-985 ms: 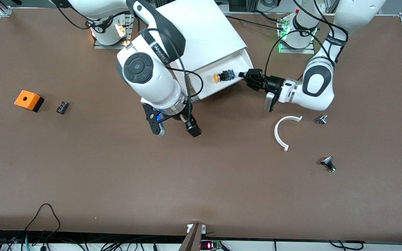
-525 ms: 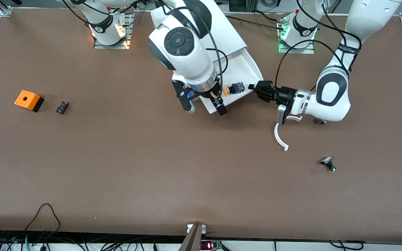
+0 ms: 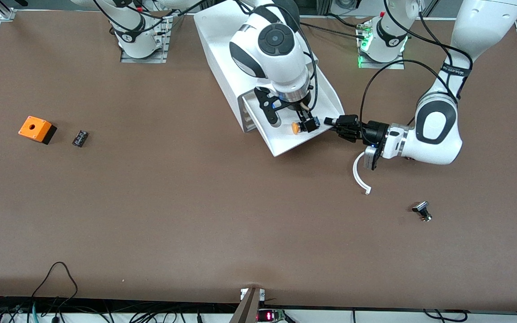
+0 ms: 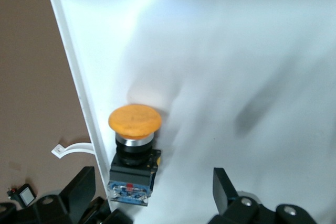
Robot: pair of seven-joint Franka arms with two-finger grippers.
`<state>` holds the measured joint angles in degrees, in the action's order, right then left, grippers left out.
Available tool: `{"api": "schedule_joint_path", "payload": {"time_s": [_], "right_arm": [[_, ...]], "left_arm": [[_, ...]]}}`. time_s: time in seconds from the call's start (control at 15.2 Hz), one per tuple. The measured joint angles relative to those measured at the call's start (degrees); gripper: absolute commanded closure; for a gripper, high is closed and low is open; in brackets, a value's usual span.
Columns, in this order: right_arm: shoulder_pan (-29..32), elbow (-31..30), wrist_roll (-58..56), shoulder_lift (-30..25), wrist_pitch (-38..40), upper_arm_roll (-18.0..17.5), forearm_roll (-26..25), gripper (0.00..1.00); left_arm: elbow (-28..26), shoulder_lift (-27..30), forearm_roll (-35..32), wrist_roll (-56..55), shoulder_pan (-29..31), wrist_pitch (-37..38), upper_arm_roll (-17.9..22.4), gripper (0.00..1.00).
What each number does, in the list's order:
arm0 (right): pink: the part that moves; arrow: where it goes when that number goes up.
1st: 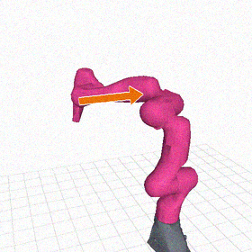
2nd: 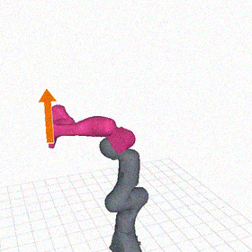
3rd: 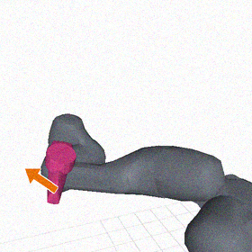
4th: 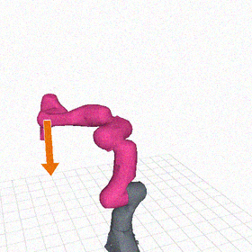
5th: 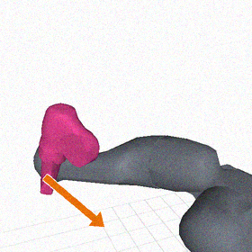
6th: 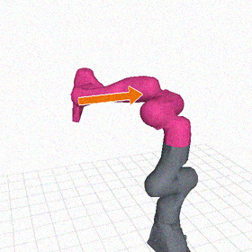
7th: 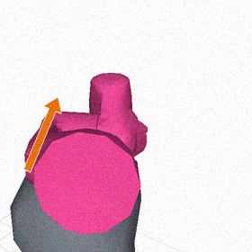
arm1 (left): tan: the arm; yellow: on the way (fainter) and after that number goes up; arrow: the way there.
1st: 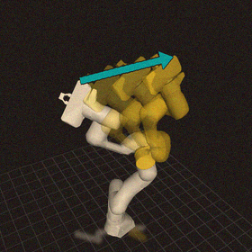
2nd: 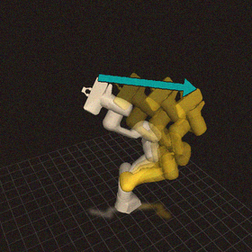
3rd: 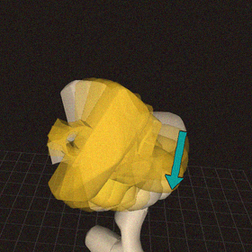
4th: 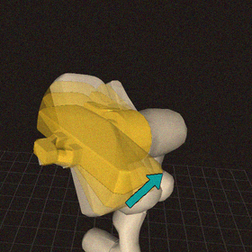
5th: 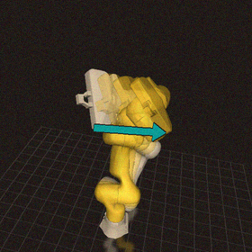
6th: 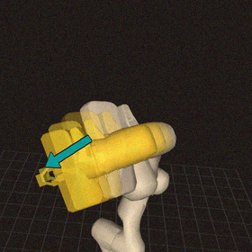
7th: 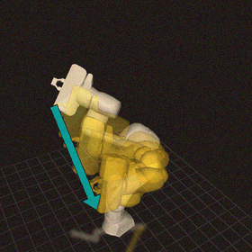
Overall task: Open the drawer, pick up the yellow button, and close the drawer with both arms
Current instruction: 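Grasp the orange button with the right gripper while the left gripper releases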
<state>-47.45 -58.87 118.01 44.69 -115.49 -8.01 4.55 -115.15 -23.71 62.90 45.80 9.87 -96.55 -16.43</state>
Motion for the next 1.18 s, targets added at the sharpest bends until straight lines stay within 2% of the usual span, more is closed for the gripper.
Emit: {"api": "schedule_joint_path", "payload": {"time_s": [0.2, 0.39, 0.46, 0.53, 0.59, 0.66, 0.72, 0.79, 1.18], "right_arm": [[-2.06, 0.05, 1.18, 1.17, -1.57, 2.0, 0.0, 0.01], [-2.87, 0.06, 1.62, 2.04, -3.2, 2.92, -0.01, 0.03], [-2.88, 0.07, 1.63, 2.19, -3.66, 3.11, -0.01, 0.12], [-2.89, 0.08, 1.63, 2.28, -3.92, 3.23, -0.01, 0.37], [-2.9, 0.08, 1.63, 2.32, -3.97, 3.27, -0.01, 0.7], [-2.92, 0.08, 1.63, 2.33, -3.97, 3.27, 0.0, 0.86], [-2.95, 0.18, 1.64, 2.33, -3.97, 3.27, 0.0, 0.98], [-2.96, 0.35, 1.66, 2.32, -3.96, 3.28, 0.0, 1.0], [-2.29, 1.93, 1.65, 2.19, -3.09, 3.74, -0.01, 1.0]], "left_arm": [[2.93, 0.04, -3.48, -2.69, 1.18, 1.04, 0.01, 0.0], [8.13, 0.12, -8.86, -8.46, 2.28, 3.79, 0.01, 0.0], [10.08, 0.15, -10.66, -10.53, 2.46, 5.01, 0.01, 0.0], [11.97, 0.19, -12.4, -12.59, 2.52, 6.24, 0.01, 0.0], [13.87, 0.22, -14.32, -14.8, 2.52, 7.35, 0.0, 0.0], [15.67, 0.26, -16.4, -17.2, 2.53, 8.2, -0.01, 0.0], [17.47, 0.31, -18.71, -19.91, 2.53, 8.86, -0.03, 0.0], [19.11, 0.39, -21.21, -22.78, 2.53, 9.26, -0.06, 0.0], [27.47, 1.0, -35.5, -39.62, 2.09, 12.11, -1.19, 0.0]]}}
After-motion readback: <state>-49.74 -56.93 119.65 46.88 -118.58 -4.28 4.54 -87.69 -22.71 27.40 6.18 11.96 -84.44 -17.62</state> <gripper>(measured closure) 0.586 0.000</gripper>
